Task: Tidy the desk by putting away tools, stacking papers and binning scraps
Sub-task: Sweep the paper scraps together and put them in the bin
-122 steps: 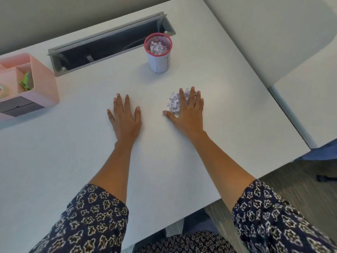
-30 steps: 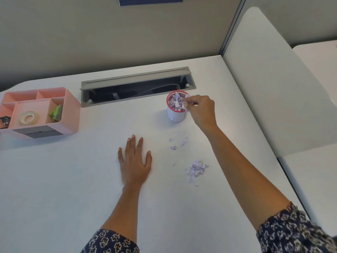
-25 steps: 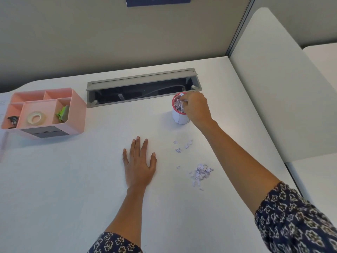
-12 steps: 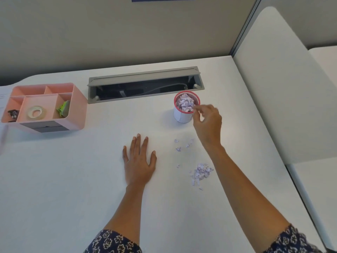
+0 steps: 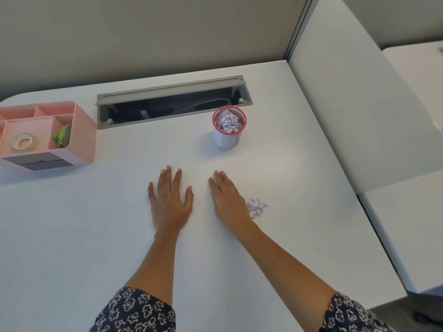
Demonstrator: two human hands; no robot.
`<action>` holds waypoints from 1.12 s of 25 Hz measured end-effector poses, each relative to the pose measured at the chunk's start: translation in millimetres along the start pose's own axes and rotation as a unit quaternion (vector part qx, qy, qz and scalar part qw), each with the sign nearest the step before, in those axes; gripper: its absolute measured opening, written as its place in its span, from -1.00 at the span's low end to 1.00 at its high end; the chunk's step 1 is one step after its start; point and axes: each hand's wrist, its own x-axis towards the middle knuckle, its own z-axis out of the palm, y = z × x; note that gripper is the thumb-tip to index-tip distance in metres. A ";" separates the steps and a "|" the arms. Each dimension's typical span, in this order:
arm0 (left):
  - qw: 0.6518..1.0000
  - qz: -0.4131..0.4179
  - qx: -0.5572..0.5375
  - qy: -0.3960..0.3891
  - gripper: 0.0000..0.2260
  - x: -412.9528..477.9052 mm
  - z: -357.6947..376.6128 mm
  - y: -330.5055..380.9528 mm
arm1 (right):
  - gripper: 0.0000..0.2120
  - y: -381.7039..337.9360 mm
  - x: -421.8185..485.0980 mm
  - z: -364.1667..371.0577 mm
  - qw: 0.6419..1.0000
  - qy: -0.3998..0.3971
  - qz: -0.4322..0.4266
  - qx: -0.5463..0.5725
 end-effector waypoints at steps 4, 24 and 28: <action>1.000 0.001 0.002 0.001 -0.48 -1.3 0.6 -0.2 | -0.51 14.3 -45.5 4.9 0.996 0.012 -0.060 -0.072; 1.000 0.001 -0.003 -0.002 -0.51 -2.4 1.7 -0.9 | -0.21 43.3 -89.3 9.3 0.985 0.079 0.146 -0.053; 1.000 0.002 -0.001 0.002 -0.49 -2.3 1.5 -1.1 | -0.46 38.0 -64.9 12.4 0.992 0.081 0.073 -0.055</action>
